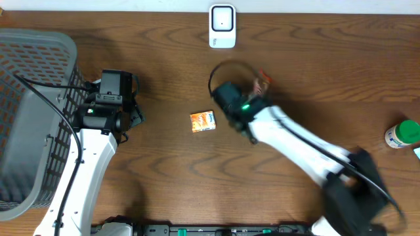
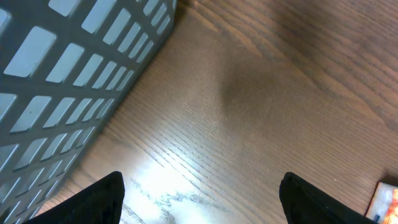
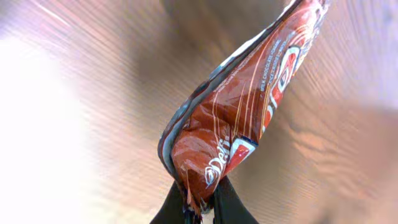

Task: Scan the item barcode
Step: 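Reach the right gripper left toward the red-orange candy bar, then close the right gripper on the candy bar's end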

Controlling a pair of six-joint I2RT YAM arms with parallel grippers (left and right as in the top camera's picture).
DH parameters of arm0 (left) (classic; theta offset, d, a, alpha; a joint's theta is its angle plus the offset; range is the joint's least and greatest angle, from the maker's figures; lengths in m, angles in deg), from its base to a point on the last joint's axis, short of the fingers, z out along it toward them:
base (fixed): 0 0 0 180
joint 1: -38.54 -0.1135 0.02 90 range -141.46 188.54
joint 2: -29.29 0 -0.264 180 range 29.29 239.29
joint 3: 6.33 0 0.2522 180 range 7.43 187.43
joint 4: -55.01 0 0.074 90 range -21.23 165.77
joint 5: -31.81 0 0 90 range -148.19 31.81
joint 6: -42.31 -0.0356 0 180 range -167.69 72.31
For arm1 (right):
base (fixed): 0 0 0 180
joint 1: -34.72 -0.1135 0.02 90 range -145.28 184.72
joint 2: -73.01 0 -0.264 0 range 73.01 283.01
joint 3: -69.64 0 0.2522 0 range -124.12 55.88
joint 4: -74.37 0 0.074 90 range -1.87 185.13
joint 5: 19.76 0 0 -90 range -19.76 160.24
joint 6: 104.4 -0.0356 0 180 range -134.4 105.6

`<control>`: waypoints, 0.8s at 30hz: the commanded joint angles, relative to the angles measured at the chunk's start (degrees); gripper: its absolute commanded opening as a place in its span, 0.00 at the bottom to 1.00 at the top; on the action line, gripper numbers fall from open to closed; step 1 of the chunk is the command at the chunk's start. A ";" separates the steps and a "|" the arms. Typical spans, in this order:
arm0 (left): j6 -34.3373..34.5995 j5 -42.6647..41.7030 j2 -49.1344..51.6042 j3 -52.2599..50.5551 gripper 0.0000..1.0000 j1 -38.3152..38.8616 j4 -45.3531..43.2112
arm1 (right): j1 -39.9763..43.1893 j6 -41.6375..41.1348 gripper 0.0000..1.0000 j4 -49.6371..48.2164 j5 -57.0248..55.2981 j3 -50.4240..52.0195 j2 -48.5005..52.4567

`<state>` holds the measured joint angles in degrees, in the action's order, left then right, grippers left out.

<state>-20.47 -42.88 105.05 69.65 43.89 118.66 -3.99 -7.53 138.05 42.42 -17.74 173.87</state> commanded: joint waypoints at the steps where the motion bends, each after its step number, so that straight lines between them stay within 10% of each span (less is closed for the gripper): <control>1: 0.52 0.13 0.17 -0.02 0.80 -0.13 0.20 | 4.50 -3.04 0.01 5.05 27.47 -4.55 -8.57; 12: 0.52 0.13 0.17 -0.02 0.80 -0.13 0.20 | 21.86 2.25 0.01 7.43 83.43 -1.22 -12.66; 24: 0.52 0.13 0.17 -0.02 0.80 -0.13 0.20 | 27.93 2.89 0.01 -8.90 101.22 17.11 0.90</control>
<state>-20.47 -42.88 105.03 69.65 43.89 118.66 22.71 -5.76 129.94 136.23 -2.58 171.03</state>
